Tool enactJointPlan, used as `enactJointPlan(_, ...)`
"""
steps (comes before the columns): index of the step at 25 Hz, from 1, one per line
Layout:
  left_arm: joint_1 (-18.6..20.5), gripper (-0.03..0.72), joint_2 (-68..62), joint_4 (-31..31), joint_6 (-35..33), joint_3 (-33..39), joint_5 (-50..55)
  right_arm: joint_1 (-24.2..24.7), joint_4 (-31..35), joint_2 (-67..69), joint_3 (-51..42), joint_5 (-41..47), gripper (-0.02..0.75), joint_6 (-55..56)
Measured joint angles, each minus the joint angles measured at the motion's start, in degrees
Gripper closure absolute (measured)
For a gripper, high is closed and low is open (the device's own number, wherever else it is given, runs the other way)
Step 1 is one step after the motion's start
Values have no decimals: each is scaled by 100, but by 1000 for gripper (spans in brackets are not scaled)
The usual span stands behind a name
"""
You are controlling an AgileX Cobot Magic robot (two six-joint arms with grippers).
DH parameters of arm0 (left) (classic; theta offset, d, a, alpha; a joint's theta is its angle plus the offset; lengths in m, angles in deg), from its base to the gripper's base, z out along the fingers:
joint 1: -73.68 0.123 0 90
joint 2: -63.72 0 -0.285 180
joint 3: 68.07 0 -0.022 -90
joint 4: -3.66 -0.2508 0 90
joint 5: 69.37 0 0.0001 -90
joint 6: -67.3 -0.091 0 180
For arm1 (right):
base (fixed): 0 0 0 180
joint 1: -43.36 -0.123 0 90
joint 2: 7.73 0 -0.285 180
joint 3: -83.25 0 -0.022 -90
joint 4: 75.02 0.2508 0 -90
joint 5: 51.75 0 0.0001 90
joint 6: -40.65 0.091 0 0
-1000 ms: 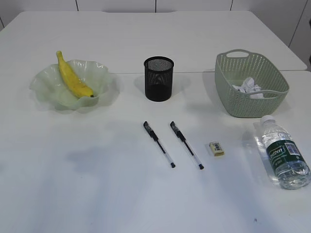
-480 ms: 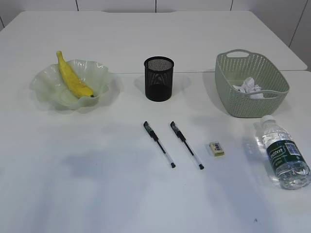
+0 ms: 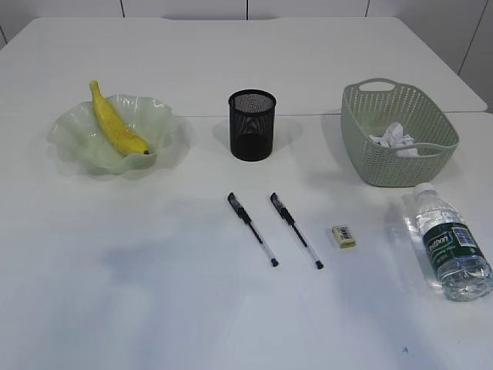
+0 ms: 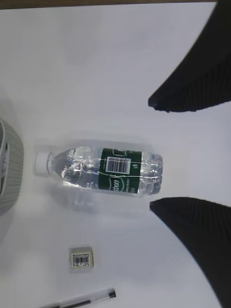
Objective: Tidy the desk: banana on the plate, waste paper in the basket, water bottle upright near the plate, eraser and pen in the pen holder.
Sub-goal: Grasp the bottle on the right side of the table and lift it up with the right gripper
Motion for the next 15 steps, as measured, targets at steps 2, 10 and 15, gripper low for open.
enactJointPlan(2,0,383,13,0,0,0,31,0,-13,260,0,-245,307,-9)
enactJointPlan(10,0,383,13,0,0,0,118,352,273,1311,0,-994,257,-121)
enactJointPlan(15,0,383,13,0,0,0,68,910,938,1988,27,-1169,239,-570)
